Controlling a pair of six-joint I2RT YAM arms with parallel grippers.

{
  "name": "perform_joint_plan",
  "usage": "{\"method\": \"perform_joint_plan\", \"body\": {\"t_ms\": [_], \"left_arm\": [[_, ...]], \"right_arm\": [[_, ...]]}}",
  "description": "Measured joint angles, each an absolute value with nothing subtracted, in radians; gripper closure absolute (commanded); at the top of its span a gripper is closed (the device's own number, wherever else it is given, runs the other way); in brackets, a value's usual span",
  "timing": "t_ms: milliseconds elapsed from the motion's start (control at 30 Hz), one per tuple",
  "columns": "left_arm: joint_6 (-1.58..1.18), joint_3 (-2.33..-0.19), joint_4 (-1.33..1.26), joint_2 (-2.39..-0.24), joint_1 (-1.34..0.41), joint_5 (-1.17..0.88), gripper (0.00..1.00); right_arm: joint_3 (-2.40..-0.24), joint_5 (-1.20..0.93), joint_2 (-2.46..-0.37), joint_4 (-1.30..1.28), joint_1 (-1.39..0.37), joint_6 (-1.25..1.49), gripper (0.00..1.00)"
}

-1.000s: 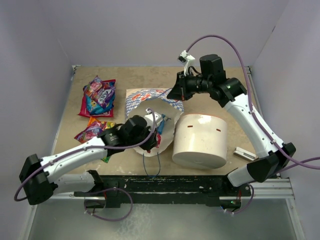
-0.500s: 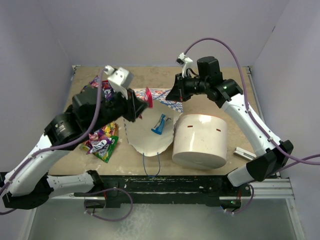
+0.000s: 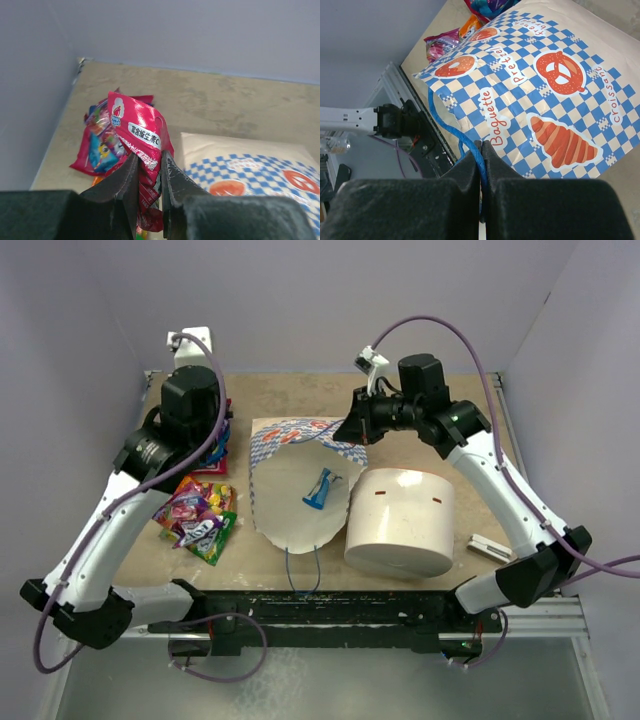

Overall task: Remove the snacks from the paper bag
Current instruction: Place the snack at the center of the board.

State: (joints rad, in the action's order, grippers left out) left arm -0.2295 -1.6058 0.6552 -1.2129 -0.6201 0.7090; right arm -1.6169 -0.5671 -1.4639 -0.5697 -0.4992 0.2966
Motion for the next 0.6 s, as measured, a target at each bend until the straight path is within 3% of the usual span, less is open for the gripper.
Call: {"method": "perform_joint_plan", "body": {"t_ms": [167, 367, 600], "left_arm": [[-0.365, -1.576, 0.781, -1.288, -0.406, 0.636, 1.0], [-0.516, -1.381, 0.869, -1.395, -0.176, 0.421, 1.0], [-0.629, -1.311, 0.913, -1.463, -0.066, 0.307, 1.0]], "right_arm": [[-1.615, -0.567, -1.457, -0.57, -0.499, 0.297, 1.0], [-1.607, -0.567, -1.457, -0.569, -0.499, 0.297, 1.0], [-1.594, -0.567, -1.456, -0.569, -0.499, 0.297, 1.0]]}}
